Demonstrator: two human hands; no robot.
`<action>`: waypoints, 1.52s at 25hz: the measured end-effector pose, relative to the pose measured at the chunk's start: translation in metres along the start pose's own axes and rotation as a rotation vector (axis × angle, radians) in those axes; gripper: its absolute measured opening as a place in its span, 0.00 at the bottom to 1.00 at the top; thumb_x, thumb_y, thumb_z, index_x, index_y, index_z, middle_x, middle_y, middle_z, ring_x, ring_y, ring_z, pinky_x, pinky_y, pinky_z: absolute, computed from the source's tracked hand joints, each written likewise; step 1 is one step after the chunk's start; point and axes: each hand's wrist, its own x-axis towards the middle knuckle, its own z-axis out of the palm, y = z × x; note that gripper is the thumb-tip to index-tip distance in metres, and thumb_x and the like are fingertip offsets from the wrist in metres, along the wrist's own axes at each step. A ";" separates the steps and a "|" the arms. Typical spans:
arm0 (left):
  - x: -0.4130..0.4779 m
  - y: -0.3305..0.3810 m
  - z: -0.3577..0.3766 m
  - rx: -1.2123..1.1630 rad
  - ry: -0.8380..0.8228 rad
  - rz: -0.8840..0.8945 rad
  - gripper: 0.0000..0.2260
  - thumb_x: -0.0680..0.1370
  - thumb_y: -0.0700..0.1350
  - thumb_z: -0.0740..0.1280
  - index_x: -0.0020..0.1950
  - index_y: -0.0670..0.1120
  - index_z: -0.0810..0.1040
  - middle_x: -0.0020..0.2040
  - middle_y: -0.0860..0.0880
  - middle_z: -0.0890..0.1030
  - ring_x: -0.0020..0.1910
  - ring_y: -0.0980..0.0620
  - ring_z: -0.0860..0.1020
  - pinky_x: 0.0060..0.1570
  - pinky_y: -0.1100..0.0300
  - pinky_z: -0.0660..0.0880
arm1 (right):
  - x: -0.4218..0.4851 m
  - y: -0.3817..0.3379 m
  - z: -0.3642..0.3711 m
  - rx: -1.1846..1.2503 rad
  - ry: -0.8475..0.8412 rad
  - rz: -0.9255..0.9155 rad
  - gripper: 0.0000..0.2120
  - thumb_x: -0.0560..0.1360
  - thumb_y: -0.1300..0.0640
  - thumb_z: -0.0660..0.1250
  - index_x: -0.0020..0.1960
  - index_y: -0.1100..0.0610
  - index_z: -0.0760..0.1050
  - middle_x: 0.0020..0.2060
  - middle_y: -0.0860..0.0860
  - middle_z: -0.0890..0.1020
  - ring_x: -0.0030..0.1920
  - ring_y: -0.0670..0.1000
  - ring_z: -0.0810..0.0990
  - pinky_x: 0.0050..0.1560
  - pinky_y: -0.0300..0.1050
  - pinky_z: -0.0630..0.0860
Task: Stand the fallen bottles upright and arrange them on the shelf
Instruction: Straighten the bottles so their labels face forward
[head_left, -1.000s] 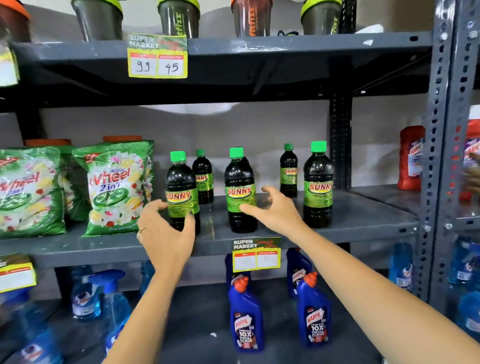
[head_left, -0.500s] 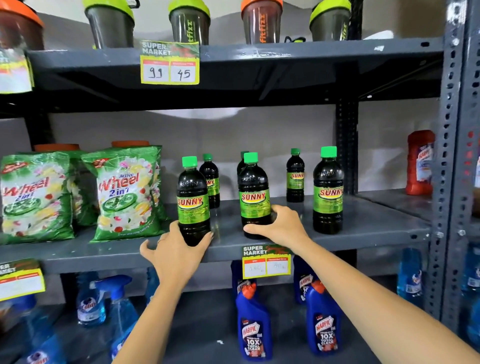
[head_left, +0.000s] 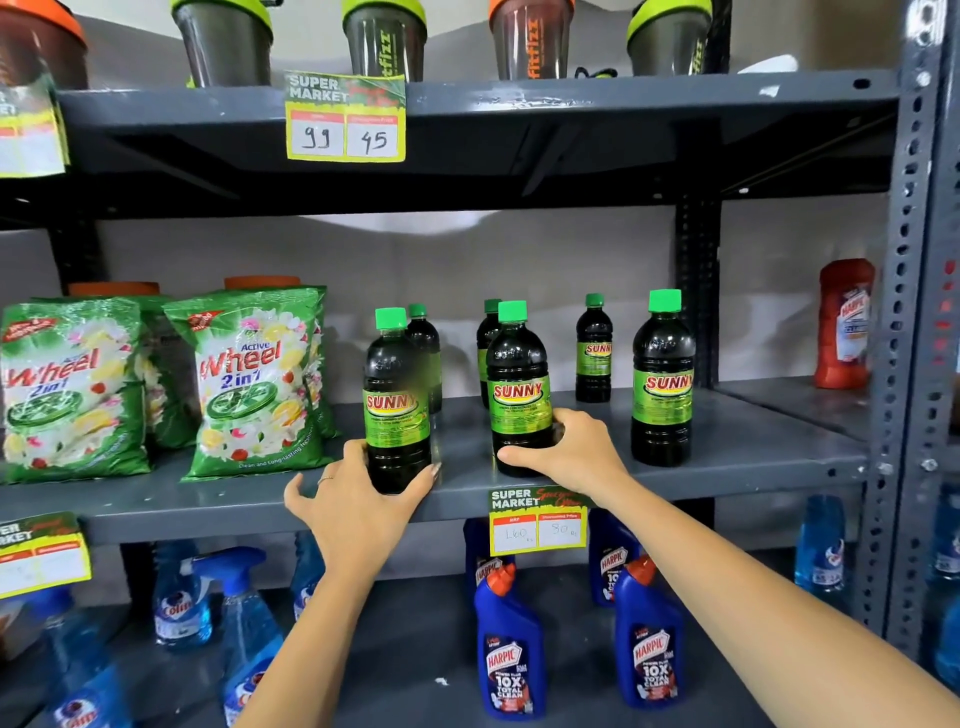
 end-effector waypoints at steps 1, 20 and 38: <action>0.000 0.000 0.000 0.004 0.004 0.000 0.25 0.66 0.72 0.66 0.45 0.53 0.65 0.32 0.56 0.75 0.46 0.48 0.79 0.65 0.43 0.54 | 0.000 0.000 0.000 -0.003 0.001 -0.003 0.21 0.60 0.40 0.78 0.50 0.45 0.79 0.44 0.42 0.83 0.47 0.44 0.82 0.50 0.42 0.77; -0.005 -0.002 0.002 -0.057 0.056 0.021 0.37 0.67 0.75 0.61 0.62 0.46 0.71 0.58 0.47 0.78 0.65 0.46 0.72 0.69 0.40 0.54 | -0.012 -0.005 -0.007 -0.007 -0.029 0.034 0.48 0.53 0.29 0.74 0.68 0.50 0.71 0.64 0.48 0.77 0.64 0.50 0.76 0.62 0.51 0.75; -0.011 0.100 0.034 -0.484 -0.439 0.026 0.18 0.65 0.57 0.78 0.51 0.54 0.83 0.42 0.59 0.83 0.43 0.62 0.81 0.43 0.62 0.78 | -0.032 0.066 -0.096 -0.006 0.327 0.109 0.33 0.61 0.50 0.81 0.65 0.50 0.76 0.57 0.52 0.84 0.57 0.53 0.81 0.59 0.51 0.75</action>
